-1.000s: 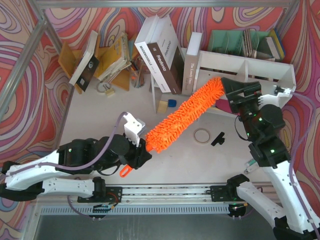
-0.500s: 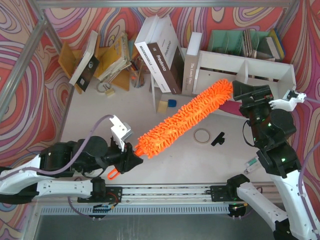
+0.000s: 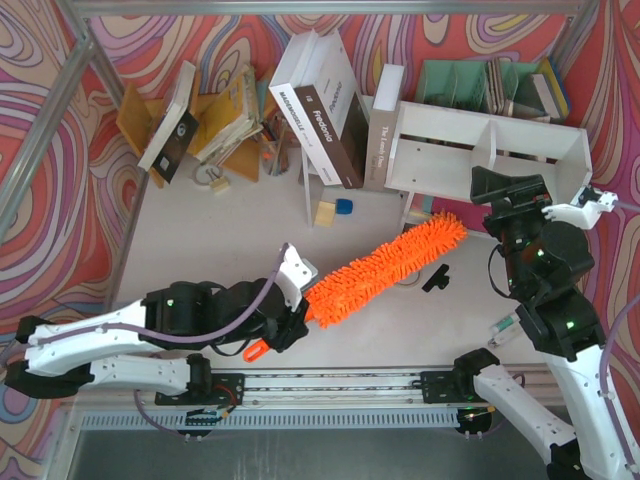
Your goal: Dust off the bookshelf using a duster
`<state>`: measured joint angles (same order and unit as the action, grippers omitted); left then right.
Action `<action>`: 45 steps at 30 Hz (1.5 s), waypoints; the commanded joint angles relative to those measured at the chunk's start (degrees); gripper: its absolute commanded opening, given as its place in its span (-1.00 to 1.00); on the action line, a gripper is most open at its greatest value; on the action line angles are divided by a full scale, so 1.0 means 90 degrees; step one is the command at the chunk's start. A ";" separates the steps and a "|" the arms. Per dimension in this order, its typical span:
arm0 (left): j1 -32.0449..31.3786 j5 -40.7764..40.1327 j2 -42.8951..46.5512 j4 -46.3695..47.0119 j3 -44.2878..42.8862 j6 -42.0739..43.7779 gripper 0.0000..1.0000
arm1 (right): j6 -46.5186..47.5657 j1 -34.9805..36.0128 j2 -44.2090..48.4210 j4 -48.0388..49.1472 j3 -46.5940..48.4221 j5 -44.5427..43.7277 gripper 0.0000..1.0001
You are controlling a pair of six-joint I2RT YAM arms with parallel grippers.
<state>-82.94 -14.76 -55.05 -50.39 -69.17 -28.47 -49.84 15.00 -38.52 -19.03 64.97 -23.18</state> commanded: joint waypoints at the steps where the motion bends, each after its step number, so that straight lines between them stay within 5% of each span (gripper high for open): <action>1: -0.0016 -0.0007 0.0005 0.0129 0.0069 -0.0056 -1.00 | 0.0145 -0.0007 0.0014 -0.0098 0.0078 -0.0245 0.66; 12: -0.0014 -0.1345 0.1129 -0.2051 -0.0086 -0.0855 -1.00 | 0.0061 -0.0007 -0.0029 -0.0049 -0.0090 -0.0335 0.66; 20: -0.0014 -0.1773 0.1156 -0.2376 0.0018 -0.1151 -1.00 | -0.0008 -0.0007 -0.0073 -0.0109 -0.0109 -0.0316 0.66; 34: -0.0015 -0.2771 0.0574 0.1538 0.1063 -0.0873 -1.00 | -0.0030 -0.0009 0.0096 -0.0103 -0.0297 -0.0337 0.67; 45: -0.0023 -0.1725 -0.1042 0.2722 0.0841 -0.0650 -1.00 | 0.0411 -0.0008 0.0096 -0.0240 -0.0069 -0.0375 0.79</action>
<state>-82.81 -33.71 -61.04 -35.70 -59.81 -36.16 -48.36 15.00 -38.24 -20.27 63.00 -25.15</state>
